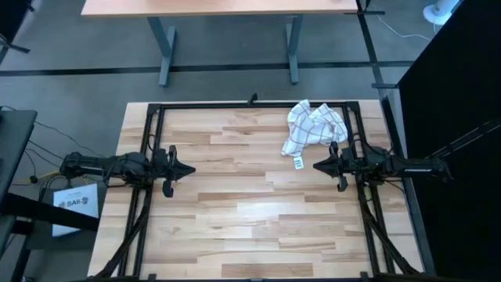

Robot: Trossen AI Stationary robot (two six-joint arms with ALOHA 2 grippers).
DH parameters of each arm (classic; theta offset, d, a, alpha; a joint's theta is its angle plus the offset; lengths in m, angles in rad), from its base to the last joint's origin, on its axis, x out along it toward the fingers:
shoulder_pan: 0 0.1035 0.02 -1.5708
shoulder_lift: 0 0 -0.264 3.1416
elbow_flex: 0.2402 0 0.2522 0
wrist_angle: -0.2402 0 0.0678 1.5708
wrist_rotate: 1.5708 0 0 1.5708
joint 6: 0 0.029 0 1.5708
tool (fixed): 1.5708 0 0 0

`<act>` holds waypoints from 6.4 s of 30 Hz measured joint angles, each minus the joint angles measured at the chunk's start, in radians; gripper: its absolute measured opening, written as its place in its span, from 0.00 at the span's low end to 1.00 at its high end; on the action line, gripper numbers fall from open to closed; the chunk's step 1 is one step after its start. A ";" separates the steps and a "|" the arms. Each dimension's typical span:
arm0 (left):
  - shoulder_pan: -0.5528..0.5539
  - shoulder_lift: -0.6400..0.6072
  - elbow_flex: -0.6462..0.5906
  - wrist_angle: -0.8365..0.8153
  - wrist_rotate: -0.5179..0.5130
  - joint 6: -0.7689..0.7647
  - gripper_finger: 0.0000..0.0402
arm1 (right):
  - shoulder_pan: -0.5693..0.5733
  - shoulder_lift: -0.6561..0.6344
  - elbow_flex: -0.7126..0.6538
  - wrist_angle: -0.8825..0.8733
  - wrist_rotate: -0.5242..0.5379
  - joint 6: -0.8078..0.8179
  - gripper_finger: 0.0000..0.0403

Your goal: Roll towel

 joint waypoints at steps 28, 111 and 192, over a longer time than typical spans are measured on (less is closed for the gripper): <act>0.000 0.000 0.000 0.000 0.000 0.000 0.00 | 0.000 0.000 0.000 0.000 0.000 0.000 0.02; 0.003 0.003 0.000 0.116 -0.474 -0.255 0.00 | -0.671 1.076 0.957 -0.201 0.293 -0.324 0.02; 0.003 0.003 0.002 0.049 -0.467 -0.394 0.00 | -1.079 2.065 1.579 -0.879 -0.126 -0.385 0.26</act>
